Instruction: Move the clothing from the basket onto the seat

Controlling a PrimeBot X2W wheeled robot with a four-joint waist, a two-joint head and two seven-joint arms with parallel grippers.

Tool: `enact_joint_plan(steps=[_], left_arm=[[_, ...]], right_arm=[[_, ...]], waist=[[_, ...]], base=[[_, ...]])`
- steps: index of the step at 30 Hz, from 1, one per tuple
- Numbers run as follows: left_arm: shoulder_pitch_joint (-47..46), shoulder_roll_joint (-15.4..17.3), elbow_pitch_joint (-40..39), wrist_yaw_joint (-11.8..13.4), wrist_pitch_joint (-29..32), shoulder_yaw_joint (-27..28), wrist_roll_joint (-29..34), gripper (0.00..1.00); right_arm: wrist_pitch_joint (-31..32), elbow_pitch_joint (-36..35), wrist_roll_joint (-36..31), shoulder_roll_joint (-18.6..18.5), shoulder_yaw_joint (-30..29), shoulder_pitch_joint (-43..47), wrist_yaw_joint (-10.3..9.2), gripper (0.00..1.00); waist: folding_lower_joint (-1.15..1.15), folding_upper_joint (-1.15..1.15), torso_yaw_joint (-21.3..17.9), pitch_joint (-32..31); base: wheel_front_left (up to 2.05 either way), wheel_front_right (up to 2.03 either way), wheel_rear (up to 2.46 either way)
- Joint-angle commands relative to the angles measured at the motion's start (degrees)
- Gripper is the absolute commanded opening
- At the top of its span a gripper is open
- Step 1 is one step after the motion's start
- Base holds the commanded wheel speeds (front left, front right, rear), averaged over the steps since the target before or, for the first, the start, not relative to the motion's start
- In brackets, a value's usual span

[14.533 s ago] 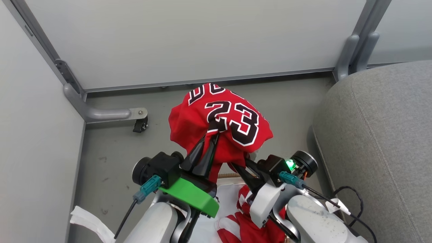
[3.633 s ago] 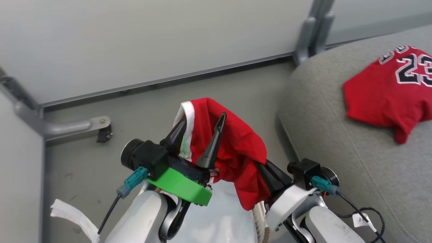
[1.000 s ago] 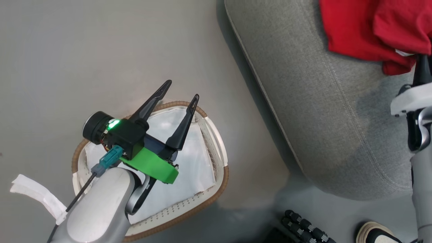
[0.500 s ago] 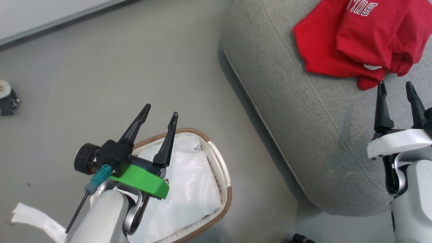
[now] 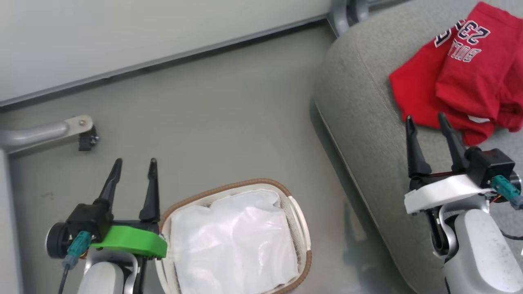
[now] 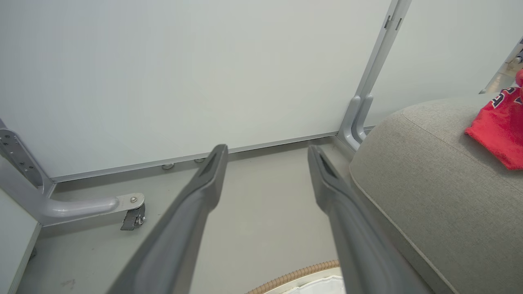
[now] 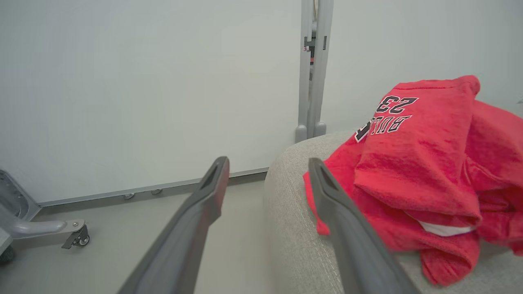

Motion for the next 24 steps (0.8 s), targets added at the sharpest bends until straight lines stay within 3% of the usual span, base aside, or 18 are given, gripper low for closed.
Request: enact_joint_plan(steps=[1,14,23,24], left_arm=[[1.5,-0.4,0.4,-0.1,0.1,1.1,0.6,1.0],[8.1,-3.1,1.8,-0.1,0.1,8.3,4.3,1.0],[12.5,-3.5,1.1,-0.1,0.1,7.6,1.2,1.0],[11.7,-3.6,1.5,0.0,0.0,7.5,1.2,0.0]], right_arm=[[-0.1,0.3,0.3,0.1,0.5,1.8,-0.06,1.0],[-0.1,2.2,1.3,1.0,4.4,8.5,-0.06,1.0],[-0.1,3.0,1.6,1.2,4.0,11.9,-0.06,1.0],[0.0,3.1,1.3,1.3,4.2,11.4,0.0,0.0]], waist=[[0.0,0.0,4.3,-4.4],[0.0,0.0,7.2,-10.1],[0.0,0.0,7.8,-12.2],[0.0,0.0,7.6,-12.1]], base=[[0.0,0.0,0.0],[0.0,0.0,0.0],[0.0,0.0,0.0],[0.0,0.0,0.0]])
